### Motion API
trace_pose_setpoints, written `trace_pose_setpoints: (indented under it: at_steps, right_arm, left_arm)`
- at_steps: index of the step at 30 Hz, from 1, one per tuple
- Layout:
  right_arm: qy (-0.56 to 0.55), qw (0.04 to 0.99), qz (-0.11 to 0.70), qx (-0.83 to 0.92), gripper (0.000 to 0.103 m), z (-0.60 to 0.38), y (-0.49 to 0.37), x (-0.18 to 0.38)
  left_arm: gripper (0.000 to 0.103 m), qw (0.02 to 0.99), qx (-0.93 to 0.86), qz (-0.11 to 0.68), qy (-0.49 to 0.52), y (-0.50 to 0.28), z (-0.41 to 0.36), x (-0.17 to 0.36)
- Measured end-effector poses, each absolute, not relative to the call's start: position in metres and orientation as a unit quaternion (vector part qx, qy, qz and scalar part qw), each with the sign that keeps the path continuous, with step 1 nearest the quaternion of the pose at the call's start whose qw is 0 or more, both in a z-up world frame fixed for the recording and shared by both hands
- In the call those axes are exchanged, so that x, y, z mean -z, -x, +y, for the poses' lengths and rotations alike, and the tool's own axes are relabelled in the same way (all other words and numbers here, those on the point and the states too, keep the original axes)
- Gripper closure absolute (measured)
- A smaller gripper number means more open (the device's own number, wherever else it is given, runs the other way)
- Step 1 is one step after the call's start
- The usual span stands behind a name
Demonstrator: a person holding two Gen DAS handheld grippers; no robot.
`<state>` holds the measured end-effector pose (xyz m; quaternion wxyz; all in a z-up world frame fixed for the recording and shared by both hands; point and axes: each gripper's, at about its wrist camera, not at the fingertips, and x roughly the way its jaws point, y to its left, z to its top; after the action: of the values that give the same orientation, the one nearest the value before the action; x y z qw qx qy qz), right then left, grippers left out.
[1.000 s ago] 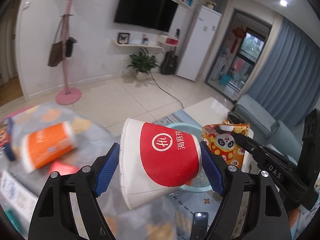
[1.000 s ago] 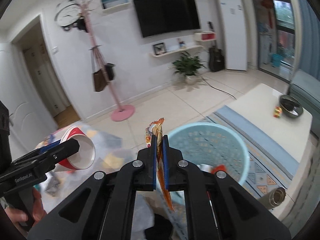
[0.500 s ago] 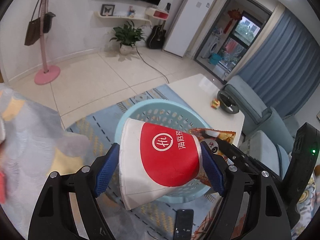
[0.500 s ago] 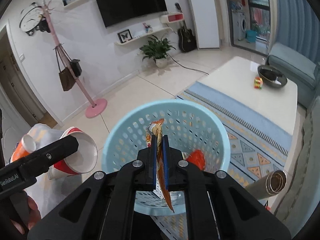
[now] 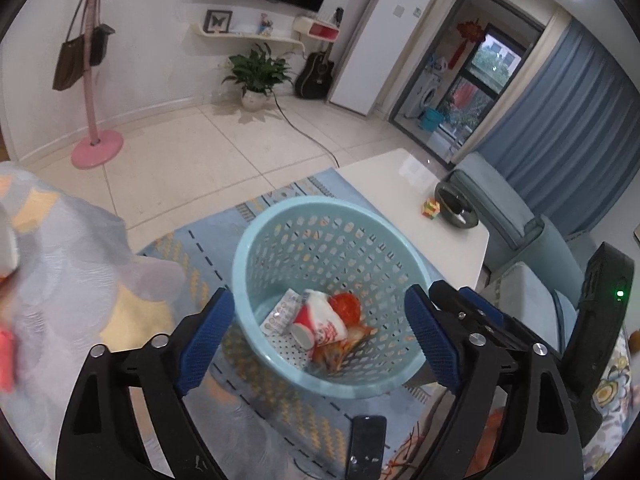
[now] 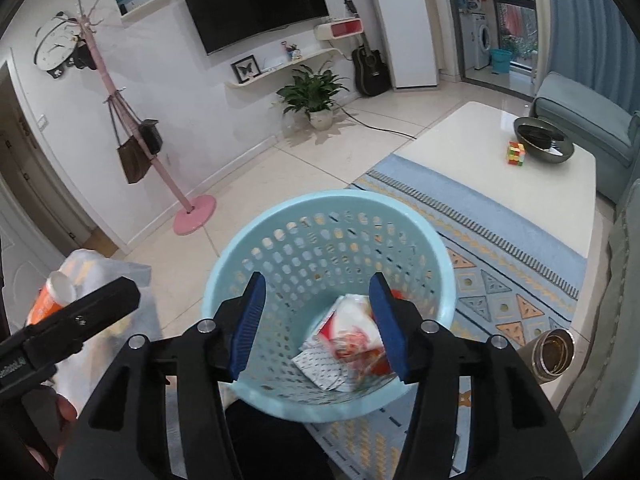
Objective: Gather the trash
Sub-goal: 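Open both tools over the blue basket, dropping packet and cup, then move both open tools back toward the table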
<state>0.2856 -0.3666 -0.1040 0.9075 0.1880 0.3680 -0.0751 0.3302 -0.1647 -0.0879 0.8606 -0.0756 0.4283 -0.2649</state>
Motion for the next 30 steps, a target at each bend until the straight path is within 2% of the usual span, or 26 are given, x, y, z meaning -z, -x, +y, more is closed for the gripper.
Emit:
trace_pose_setpoints:
  at_steps: [4, 17, 25, 30]
  right_arm:
    - [-0.181, 0.915, 0.356, 0.058, 0.052, -0.351, -0.278, 0.087]
    - [-0.132, 0.944, 0.299, -0.053, 0.034, -0.246, -0.246, 0.018]
    - [-0.085, 0.94, 0.298, -0.141, 0.028, -0.155, -0.244, 0.006]
    - [-0.058, 0.931, 0.311, -0.183, 0.027, -0.102, -0.249, 0.012]
  left_arm:
    - [0.014, 0.872, 0.263, 0.405, 0.08, -0.31, -0.145, 0.068]
    - [0.014, 0.927, 0.194, 0.313, 0.065, -0.21, -0.038, -0.002]
    - [0.014, 0.945, 0.089, 0.306, 0.08, -0.16, 0.06, 0.001]
    - [0.014, 0.94, 0.015, 0.327, 0.099, -0.144, 0.126, 0.019]
